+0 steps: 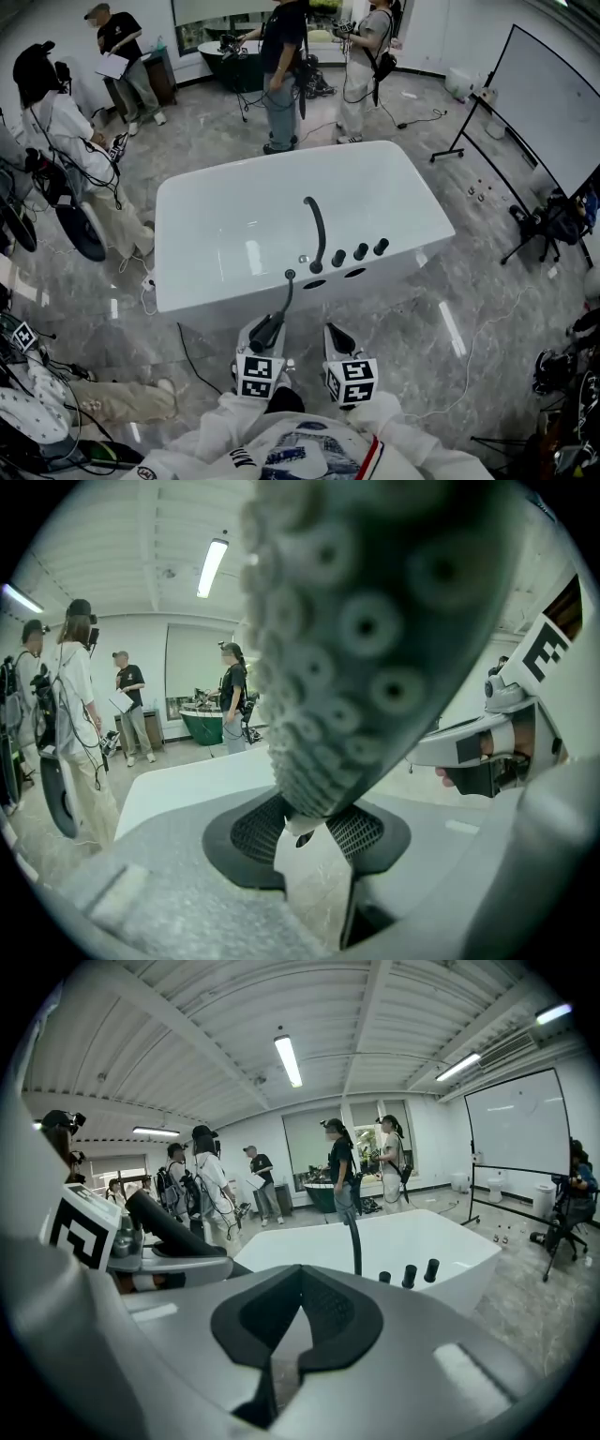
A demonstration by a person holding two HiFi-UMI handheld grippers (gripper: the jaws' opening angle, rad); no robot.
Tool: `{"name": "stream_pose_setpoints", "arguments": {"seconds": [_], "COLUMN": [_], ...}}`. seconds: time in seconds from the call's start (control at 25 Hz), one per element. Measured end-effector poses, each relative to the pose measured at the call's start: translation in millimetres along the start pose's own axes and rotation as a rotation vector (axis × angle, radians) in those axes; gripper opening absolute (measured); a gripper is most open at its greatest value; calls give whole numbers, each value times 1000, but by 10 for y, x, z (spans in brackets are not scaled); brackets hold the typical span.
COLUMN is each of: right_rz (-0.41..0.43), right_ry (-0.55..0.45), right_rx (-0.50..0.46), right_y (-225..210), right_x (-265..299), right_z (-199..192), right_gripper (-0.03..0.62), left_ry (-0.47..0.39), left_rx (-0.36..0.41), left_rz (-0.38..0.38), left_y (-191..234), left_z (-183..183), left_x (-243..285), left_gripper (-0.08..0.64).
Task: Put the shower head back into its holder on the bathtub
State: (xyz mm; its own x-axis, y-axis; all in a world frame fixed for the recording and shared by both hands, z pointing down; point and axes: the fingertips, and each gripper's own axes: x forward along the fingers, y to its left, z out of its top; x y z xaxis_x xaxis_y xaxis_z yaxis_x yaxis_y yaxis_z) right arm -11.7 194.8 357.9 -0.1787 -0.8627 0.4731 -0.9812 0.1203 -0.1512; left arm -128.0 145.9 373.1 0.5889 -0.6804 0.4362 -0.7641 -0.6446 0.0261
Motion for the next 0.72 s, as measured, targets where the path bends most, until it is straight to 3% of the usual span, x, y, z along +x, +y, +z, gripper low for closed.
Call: {"name": "stream_pose_setpoints", "arguments": {"seconds": [0.72], "right_rz": [-56], "right_ry": [8], "right_rx": [8], "right_y": [13], "right_x": [637], "right_z": [206], "right_gripper": [5], "left_ry": [25], "left_rx": [26], "left_rz": [-106], "left_y": [324], "left_z": [18], "left_x": [495], "left_gripper": [135]}}
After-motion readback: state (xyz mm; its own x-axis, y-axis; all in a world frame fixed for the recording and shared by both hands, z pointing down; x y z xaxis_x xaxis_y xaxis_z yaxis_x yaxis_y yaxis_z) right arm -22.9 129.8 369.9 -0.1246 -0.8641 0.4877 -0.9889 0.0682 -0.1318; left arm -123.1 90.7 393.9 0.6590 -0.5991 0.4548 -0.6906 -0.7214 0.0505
